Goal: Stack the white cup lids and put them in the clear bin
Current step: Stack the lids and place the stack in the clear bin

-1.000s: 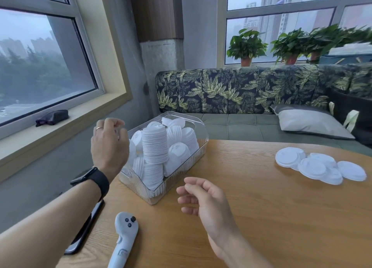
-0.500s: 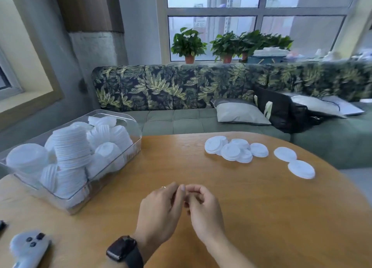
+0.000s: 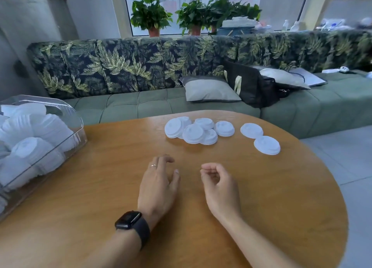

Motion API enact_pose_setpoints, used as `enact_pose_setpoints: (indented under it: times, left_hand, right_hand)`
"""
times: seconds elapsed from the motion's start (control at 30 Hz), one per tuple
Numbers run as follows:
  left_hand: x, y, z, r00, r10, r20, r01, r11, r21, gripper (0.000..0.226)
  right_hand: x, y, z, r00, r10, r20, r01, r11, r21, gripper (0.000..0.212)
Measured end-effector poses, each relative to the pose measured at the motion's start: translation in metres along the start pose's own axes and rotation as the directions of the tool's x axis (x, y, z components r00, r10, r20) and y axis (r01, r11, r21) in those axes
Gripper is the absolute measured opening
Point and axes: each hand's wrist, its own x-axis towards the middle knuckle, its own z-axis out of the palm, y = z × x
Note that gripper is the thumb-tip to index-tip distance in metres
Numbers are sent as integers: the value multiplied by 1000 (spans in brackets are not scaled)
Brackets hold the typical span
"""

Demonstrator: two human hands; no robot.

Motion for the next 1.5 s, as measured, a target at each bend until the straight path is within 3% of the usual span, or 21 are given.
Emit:
enact_pose_setpoints:
  times: [0.3, 0.57, 0.83, 1.17, 1.33, 1.5]
  left_hand:
    - [85, -25, 29, 989, -141, 41, 140, 990, 10, 58]
    - [141, -49, 50, 994, -80, 70, 82, 996, -28, 84]
    - [164, -60, 58, 990, -102, 94, 109, 991, -75, 80]
    - [117, -47, 32, 966, -246, -81, 211, 930, -301, 76]
    - [64, -35, 9, 962, -267, -49, 239, 918, -316, 69]
    - [13, -24, -16, 968, -250, -12, 239, 938, -251, 82]
  right_hand:
    - [79, 13, 27, 974, -226, -28, 204, 920, -335, 29]
    - [136, 24, 47, 952, -306, 4, 268, 828, -493, 68]
    - [161, 29, 62, 930, -364, 38, 323, 766, -556, 81]
    - [125, 24, 49, 911, -413, -12, 358, 802, -477, 79]
    - [81, 16, 37, 941, -339, 28, 315, 839, -443, 93]
    - [25, 5, 29, 974, -221, 51, 226, 933, -281, 85]
